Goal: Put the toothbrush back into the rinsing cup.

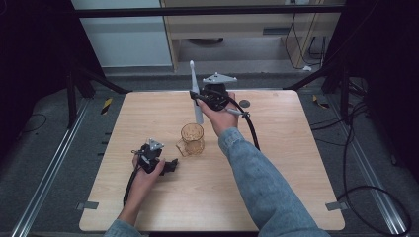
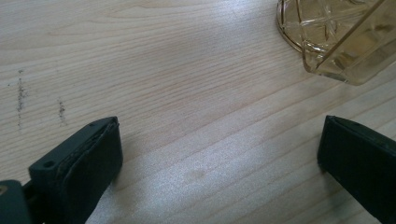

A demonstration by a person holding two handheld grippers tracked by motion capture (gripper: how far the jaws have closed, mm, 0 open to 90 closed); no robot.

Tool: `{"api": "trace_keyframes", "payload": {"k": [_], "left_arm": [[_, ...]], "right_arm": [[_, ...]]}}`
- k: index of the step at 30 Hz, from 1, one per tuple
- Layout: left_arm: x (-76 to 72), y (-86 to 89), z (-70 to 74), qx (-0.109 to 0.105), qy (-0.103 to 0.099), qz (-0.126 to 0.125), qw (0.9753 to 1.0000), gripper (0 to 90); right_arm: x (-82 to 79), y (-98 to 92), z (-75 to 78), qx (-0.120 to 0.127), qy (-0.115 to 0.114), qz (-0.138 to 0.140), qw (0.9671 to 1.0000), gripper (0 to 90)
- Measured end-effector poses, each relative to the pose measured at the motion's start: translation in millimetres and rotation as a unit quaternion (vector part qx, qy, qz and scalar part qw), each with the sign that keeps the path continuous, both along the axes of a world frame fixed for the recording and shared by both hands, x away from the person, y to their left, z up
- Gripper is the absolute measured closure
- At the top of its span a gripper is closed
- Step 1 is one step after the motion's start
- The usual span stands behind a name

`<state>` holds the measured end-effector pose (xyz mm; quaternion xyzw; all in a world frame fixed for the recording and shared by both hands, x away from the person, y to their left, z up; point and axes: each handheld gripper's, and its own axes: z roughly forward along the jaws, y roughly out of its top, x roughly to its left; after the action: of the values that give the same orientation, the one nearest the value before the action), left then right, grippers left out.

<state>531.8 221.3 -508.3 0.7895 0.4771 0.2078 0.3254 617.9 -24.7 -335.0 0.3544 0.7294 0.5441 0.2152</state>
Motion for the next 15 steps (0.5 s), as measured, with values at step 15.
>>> {"api": "trace_keyframes", "payload": {"k": [15], "left_arm": [[0.1,0.0,0.0,0.0,0.0,0.0,1.0,0.0]], "right_arm": [[-8.5,8.8,-5.8,0.001,0.004,0.012,0.9999,67.1]]}}
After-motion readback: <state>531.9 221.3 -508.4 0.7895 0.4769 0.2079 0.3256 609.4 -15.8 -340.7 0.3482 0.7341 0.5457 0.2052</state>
